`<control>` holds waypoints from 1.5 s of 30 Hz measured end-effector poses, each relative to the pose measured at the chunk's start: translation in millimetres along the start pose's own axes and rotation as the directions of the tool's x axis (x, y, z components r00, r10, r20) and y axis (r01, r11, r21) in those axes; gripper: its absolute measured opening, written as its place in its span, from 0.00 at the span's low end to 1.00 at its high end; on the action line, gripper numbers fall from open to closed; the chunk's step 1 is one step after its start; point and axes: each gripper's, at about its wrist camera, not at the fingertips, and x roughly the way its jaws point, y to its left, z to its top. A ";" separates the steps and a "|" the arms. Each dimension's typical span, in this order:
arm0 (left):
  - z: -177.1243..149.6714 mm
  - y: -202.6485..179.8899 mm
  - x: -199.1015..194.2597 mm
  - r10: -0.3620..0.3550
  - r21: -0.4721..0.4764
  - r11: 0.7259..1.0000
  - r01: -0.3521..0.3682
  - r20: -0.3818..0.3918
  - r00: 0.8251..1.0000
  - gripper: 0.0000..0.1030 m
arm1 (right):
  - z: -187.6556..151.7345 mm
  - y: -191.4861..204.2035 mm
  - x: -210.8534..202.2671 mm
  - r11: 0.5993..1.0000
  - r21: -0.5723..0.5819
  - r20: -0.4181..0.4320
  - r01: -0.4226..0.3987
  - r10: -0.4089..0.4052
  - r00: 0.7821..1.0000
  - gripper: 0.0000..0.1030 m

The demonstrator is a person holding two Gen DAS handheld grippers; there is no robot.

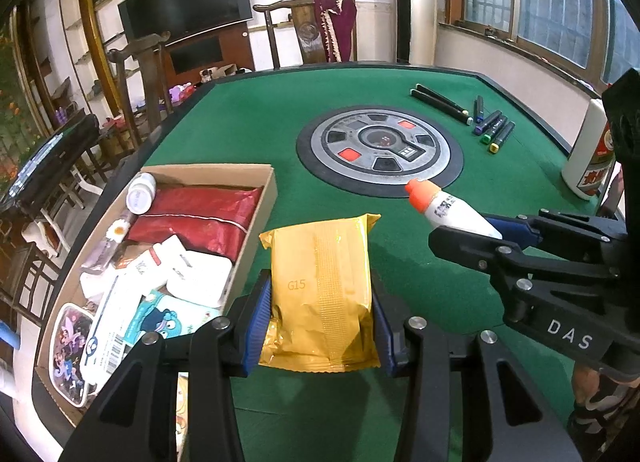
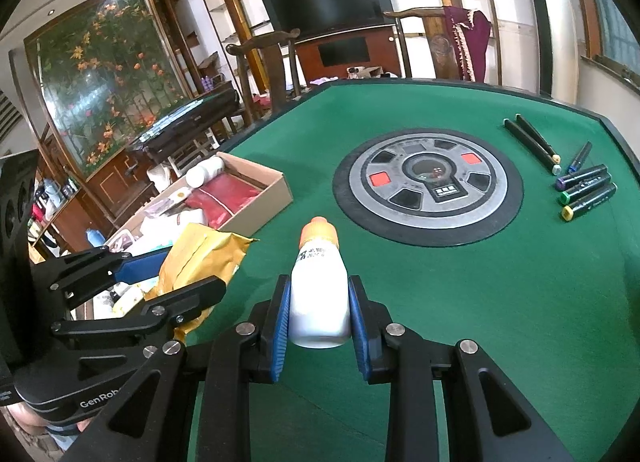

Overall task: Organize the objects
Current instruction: 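Carry the foil packet toward the cardboard box with the left tool while the right tool carries the bottle, then lower the foil packet into the box with the left tool while the right tool lowers the bottle inside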

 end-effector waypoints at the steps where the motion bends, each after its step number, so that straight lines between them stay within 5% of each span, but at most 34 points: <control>1: -0.1 1.0 -0.3 0.002 -0.002 1.000 -0.002 0.000 1.000 0.42 | 0.1 1.1 0.4 1.000 -0.001 -0.001 -0.002 0.002 1.000 0.28; 13: -22.7 65.5 -51.0 0.055 -0.103 0.993 -0.051 0.034 0.998 0.42 | 1.1 17.2 1.3 0.998 -0.068 -0.021 -0.005 0.003 1.000 0.28; 21: -39.2 138.3 -86.8 0.190 -0.248 0.954 -0.170 0.058 0.980 0.43 | 10.6 35.5 12.1 0.992 -0.120 -0.042 -0.033 0.028 0.999 0.28; 27: -42.5 173.7 -91.5 0.223 -0.303 0.932 -0.199 0.046 0.974 0.43 | 13.3 57.2 16.0 0.985 -0.163 -0.040 -0.061 0.055 0.998 0.28; 36: -38.6 189.5 -85.9 0.207 -0.283 0.939 -0.195 0.015 0.978 0.43 | 8.2 66.8 30.0 0.982 -0.168 -0.072 -0.083 0.072 0.995 0.28; 45: -15.1 181.1 -28.0 0.148 -0.194 0.969 -0.154 -0.048 0.988 0.43 | 9.1 79.5 38.8 0.980 -0.174 -0.076 -0.094 0.081 0.994 0.28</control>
